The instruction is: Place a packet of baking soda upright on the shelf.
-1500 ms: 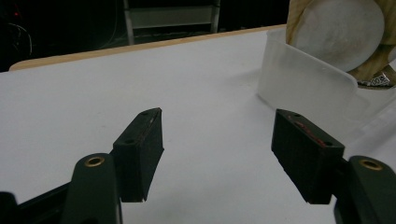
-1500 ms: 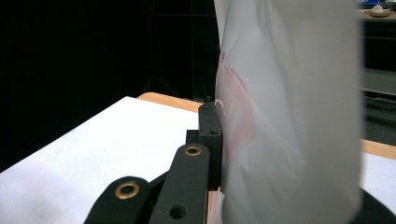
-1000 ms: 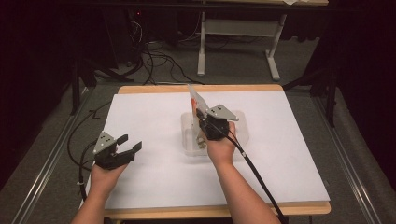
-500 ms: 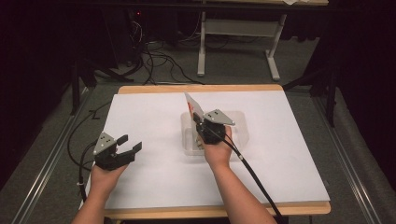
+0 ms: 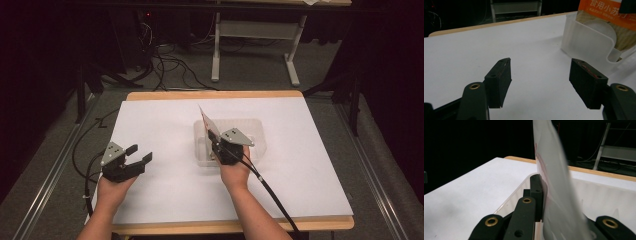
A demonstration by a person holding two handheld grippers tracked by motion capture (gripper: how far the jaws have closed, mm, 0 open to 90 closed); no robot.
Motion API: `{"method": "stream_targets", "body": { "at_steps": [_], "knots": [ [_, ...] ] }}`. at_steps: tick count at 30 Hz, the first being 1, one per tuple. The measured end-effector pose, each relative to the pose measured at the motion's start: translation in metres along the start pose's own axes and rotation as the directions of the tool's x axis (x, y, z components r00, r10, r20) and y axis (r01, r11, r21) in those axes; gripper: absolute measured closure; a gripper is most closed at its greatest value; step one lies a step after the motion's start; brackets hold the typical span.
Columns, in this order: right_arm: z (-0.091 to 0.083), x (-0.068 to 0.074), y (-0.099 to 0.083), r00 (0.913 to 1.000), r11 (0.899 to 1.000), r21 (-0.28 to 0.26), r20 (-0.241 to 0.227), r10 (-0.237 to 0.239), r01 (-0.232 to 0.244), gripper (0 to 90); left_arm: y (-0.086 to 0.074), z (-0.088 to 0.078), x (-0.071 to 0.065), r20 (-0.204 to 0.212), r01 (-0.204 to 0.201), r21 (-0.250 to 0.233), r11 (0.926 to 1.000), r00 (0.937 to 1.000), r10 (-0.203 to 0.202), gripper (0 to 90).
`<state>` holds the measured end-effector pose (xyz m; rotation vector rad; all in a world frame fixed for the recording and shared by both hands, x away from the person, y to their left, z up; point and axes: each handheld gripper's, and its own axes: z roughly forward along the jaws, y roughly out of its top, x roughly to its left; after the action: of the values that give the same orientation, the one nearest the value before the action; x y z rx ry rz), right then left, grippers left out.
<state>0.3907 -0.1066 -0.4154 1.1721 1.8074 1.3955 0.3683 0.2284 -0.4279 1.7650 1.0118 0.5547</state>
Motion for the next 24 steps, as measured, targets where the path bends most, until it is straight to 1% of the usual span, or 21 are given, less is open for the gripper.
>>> {"method": "stream_targets", "body": {
  "at_steps": [6,8,9,10,11,12,14,15,16,17,18,19,20,21,22,24],
  "knots": [
    [-0.001,0.001,-0.001,0.9998,1.0,0.005,0.006,-0.02,0.02,89.4,0.0,0.001,-0.001,0.001,-0.006,0.004,1.0,1.0,0.006,34.5],
    [-0.001,0.002,-0.001,0.9996,1.0,0.005,0.012,-0.025,0.025,87.4,0.0,0.001,0.0,0.001,-0.003,0.004,1.0,1.0,0.003,34.5],
    [-0.001,0.001,0.001,0.9997,1.0,0.009,0.008,-0.024,0.024,84.1,0.0,0.001,0.0,0.002,-0.003,0.004,1.0,1.0,0.003,34.5],
    [-0.001,0.0,0.004,0.9998,1.0,0.013,-0.006,-0.02,0.02,75.1,0.0,0.001,0.0,0.002,-0.003,0.003,1.0,1.0,0.003,34.5],
    [-0.001,0.0,0.004,0.9998,1.0,0.013,-0.006,-0.02,0.02,75.1,0.0,0.001,0.0,0.002,-0.004,0.003,1.0,1.0,0.004,34.5],
    [-0.002,0.0,0.006,0.9999,1.0,0.015,-0.008,-0.014,0.014,71.9,0.0,0.0,0.0,0.003,-0.004,0.002,1.0,1.0,0.004,34.5],
    [-0.003,-0.001,0.011,0.9996,1.0,0.023,-0.029,-0.005,0.006,63.0,0.0,0.0,0.0,0.003,-0.002,0.0,1.0,1.0,0.002,34.5],
    [-0.003,-0.001,0.013,0.9992,0.999,0.032,-0.038,-0.01,0.012,57.9,0.0,0.0,0.0,0.003,-0.002,0.0,1.0,1.0,0.002,34.5],
    [-0.005,-0.002,0.016,0.9991,0.999,0.038,-0.035,-0.023,0.025,47.8,0.0,0.0,0.0,0.004,-0.003,0.0,1.0,1.0,0.003,34.5],
    [-0.005,-0.002,0.016,0.9991,0.999,0.038,-0.035,-0.023,0.025,47.8,0.0,0.0,0.0,0.004,-0.004,-0.002,1.0,1.0,0.004,34.5],
    [-0.006,-0.003,0.017,0.999,0.999,0.039,-0.037,-0.023,0.025,45.2,0.0,0.001,0.0,0.005,-0.005,-0.001,1.0,1.0,0.005,34.5],
    [-0.008,-0.004,0.019,0.9987,0.998,0.051,-0.038,-0.033,0.035,38.8,0.0,0.002,0.0,0.007,-0.007,0.002,1.0,0.9999,0.007,34.5],
    [-0.01,-0.005,0.02,0.9987,0.998,0.05,-0.033,-0.039,0.041,36.7,0.0,0.002,0.0,0.007,-0.007,0.002,1.0,0.9999,0.007,34.5],
    [-0.01,-0.005,0.02,0.9987,0.998,0.05,-0.033,-0.039,0.041,36.7,0.0,0.002,0.0,0.007,-0.008,0.003,1.0,0.9999,0.008,34.5],
    [-0.013,-0.007,0.021,0.9985,0.998,0.042,-0.031,-0.045,0.046,32.4,0.0,0.002,0.0,0.007,-0.007,0.002,1.0,1.0,0.007,34.5],
    [-0.014,-0.007,0.021,0.9986,0.998,0.041,-0.034,-0.041,0.042,31.3,0.0,0.002,0.0,0.007,-0.007,0.002,1.0,0.9999,0.007,34.5]
  ]
}}
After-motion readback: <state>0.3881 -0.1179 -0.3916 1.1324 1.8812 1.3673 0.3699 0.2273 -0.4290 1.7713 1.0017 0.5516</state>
